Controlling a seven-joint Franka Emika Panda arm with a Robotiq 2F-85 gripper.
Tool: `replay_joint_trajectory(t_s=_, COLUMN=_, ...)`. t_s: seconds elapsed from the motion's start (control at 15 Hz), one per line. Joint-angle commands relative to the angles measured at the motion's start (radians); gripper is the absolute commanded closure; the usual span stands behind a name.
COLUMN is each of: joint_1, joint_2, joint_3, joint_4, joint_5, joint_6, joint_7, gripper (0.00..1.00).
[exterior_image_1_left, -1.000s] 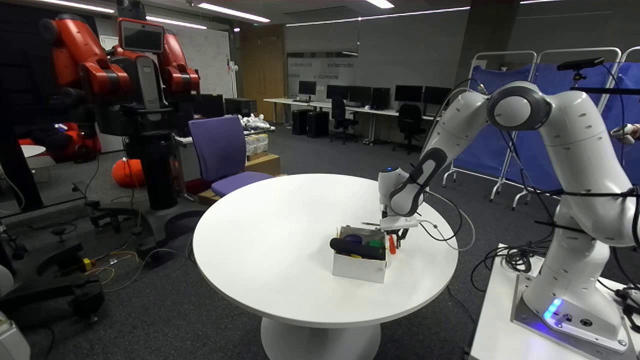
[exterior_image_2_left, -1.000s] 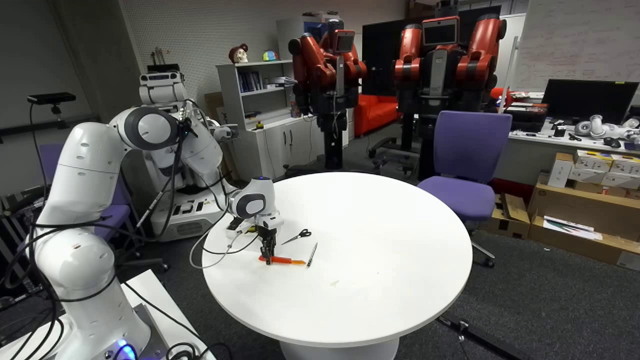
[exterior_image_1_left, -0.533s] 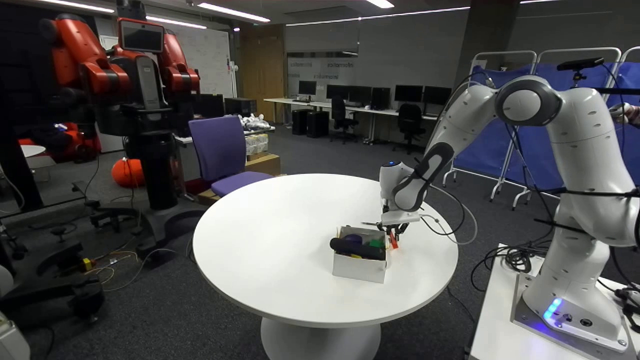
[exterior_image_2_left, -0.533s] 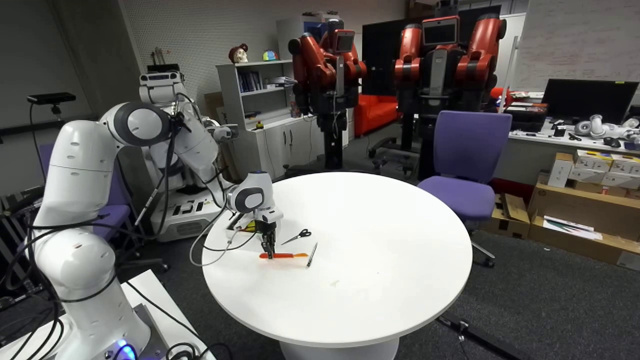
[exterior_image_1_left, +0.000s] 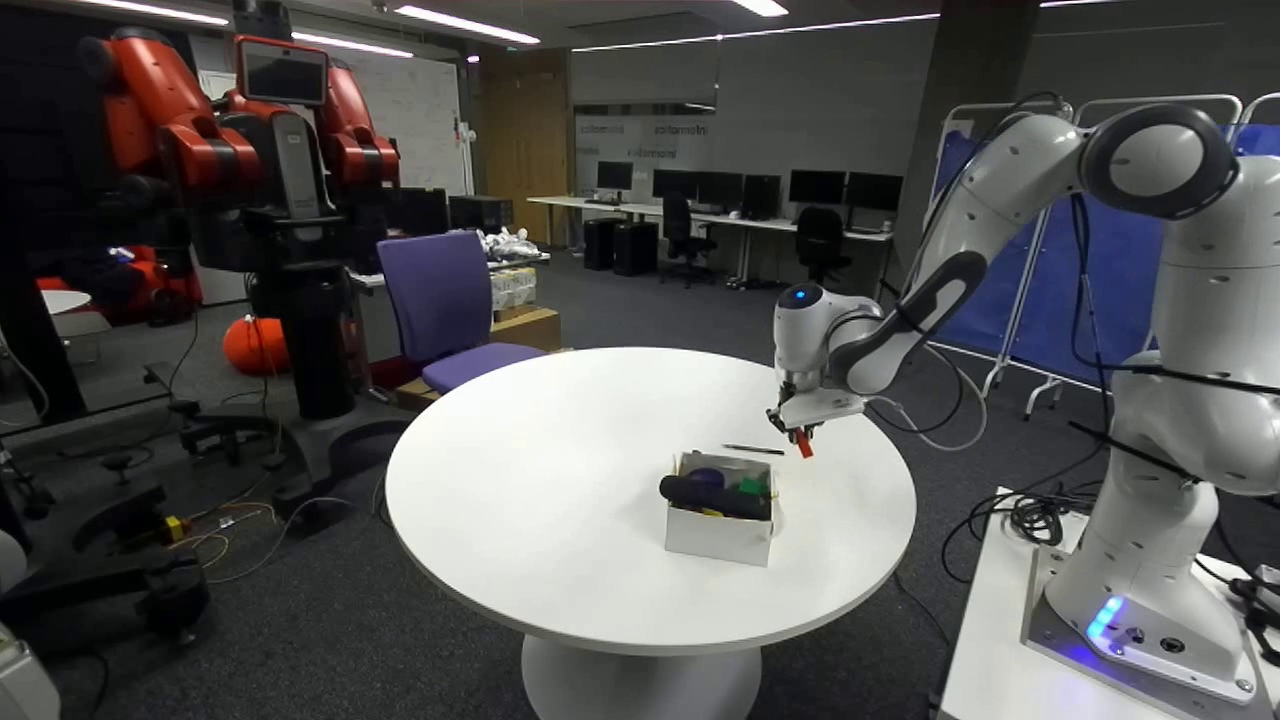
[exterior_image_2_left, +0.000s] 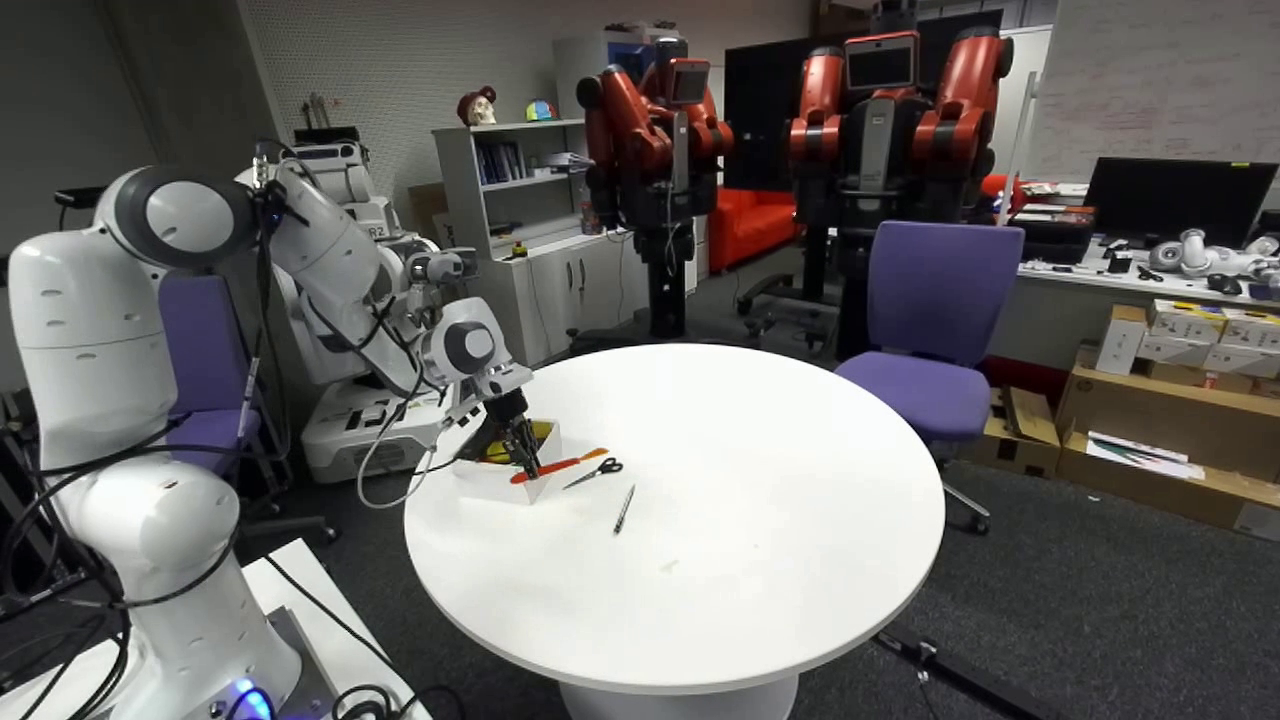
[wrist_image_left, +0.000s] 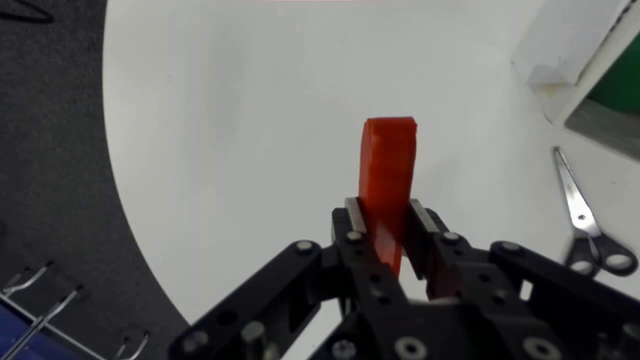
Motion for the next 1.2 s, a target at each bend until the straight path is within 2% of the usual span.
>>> replay_joint_trajectory(t_s=0.0, joint_1=-0.057, joint_2=-0.155, joint_3=0.136, joint_4=-0.036, joint_5=-0.129, joint_6=-0.102, joint_7=0.059, gripper=0.94)
replay_joint_trajectory(t_s=0.2, joint_1=-0.098, joint_2=-0.124, joint_3=0.252, joint_4=0.017, joint_5=-0.129, joint_6=-0.091, joint_7=0.016, gripper=0.94)
replay_joint_trajectory(t_s=0.4, joint_1=-0.122, joint_2=-0.043, joint_3=0.315, joint_4=0.074, joint_5=-0.116, joint_6=-0.070, joint_7=-0.034, gripper=0.94)
replay_joint_trajectory(t_s=0.8, joint_1=-0.111, joint_2=0.136, joint_3=0.323, joint_4=0.218, joint_5=-0.225, joint_6=-0.073, joint_7=-0.069, gripper=0.94)
replay_joint_trajectory(t_s=1.13, joint_1=-0.073, joint_2=0.216, joint_3=0.322, joint_4=0.290, joint_5=-0.277, joint_6=-0.078, joint_7=-0.090, gripper=0.94)
